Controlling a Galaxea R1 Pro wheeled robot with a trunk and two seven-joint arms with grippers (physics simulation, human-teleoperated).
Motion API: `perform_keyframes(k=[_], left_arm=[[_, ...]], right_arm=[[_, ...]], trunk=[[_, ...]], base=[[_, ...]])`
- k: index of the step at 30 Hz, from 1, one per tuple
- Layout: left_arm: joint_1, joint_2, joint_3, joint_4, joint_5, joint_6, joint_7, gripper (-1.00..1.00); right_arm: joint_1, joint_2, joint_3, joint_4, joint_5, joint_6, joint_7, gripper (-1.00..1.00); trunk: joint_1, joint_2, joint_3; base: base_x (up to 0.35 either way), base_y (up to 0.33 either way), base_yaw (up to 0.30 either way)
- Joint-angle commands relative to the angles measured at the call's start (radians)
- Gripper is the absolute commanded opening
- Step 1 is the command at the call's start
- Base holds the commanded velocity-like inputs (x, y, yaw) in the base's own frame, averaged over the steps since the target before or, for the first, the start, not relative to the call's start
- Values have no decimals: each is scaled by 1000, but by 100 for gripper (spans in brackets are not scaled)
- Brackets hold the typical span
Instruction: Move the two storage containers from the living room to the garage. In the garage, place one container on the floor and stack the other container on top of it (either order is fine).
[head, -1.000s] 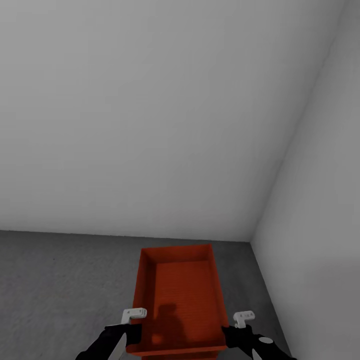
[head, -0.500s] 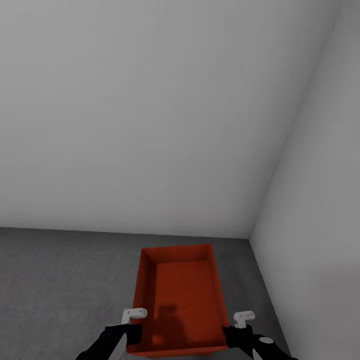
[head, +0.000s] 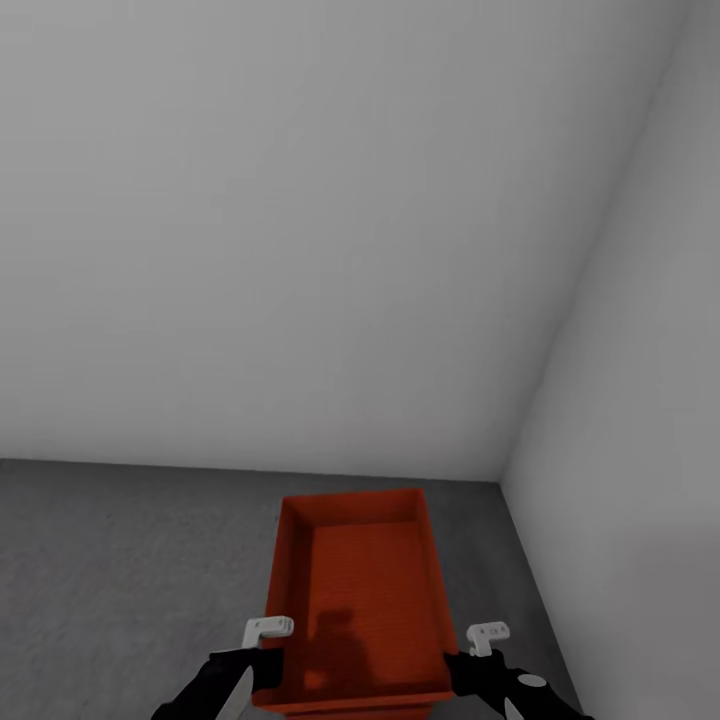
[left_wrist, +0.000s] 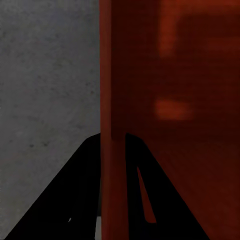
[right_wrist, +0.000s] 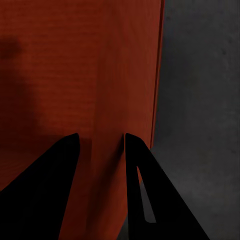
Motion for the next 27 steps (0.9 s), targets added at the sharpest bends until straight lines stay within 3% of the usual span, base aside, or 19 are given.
perform_keyframes(k=[1, 27], left_arm=[[-1, 0, 8, -15, -24, -65, 39, -100], [-1, 0, 8, -15, -22, -65, 39, -100]], right_arm=[[1, 21, 40, 3, -4, -5, 18, -100], [1, 21, 40, 3, -4, -5, 16, -100]], trunk=[[0, -1, -1], [0, -1, -3]], base=[[30, 0, 0], [2, 0, 0]])
